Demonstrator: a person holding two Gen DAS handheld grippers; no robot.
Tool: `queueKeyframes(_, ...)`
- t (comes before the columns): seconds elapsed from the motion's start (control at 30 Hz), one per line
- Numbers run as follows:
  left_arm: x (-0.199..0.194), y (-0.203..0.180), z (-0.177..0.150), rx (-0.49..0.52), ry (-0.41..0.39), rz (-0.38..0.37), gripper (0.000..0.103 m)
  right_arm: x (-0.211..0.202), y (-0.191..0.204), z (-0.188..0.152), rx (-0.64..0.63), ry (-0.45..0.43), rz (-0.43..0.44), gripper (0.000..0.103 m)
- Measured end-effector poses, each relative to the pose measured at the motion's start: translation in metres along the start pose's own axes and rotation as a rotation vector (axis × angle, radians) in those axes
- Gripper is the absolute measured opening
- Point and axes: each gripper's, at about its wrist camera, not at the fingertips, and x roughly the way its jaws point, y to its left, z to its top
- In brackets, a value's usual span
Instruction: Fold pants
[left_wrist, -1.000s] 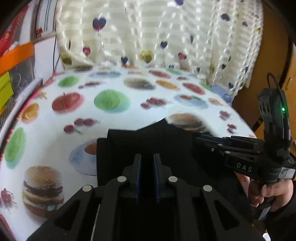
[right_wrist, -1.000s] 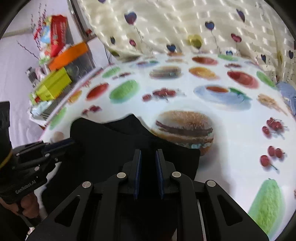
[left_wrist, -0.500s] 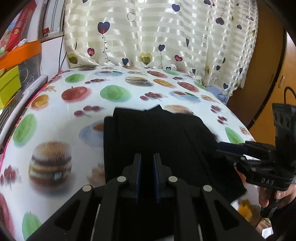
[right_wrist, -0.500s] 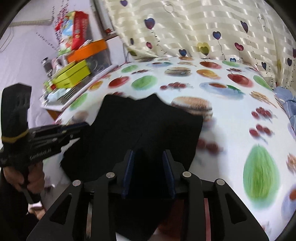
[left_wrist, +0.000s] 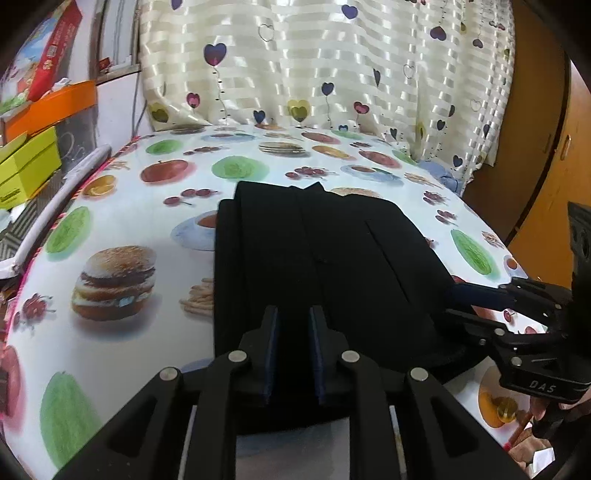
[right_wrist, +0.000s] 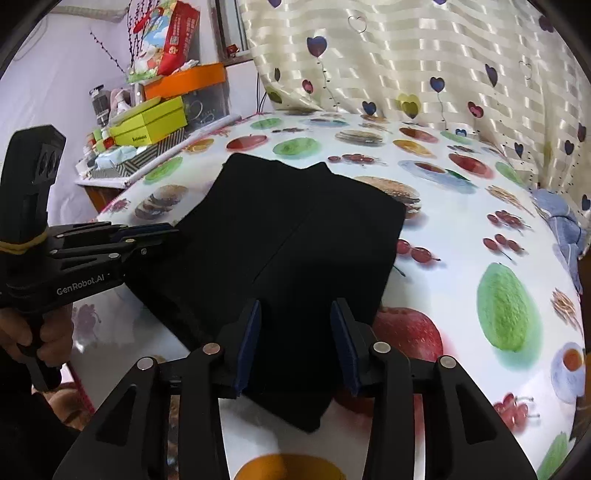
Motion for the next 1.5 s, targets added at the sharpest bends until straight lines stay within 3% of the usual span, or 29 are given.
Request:
queueKeyframes(0.47, -0.025, 0.004, -0.014, -0.031, -0.005, 0.03, 0.028, -0.021, -0.001, -0.009, 0.102, -0.007, 0.061, 0.05)
queueKeyframes(1.03, -0.036, 0.035, -0.018, -0.112, -0.027, 0.029, 0.037, -0.03, -0.018, -0.012, 0.154, -0.013, 0.039, 0.051)
queueKeyframes(1.5, -0.029, 0.034, -0.005, -0.112, -0.032, -0.015, 0.049, -0.026, -0.025, -0.007, 0.165, -0.011, 0.022, 0.051)
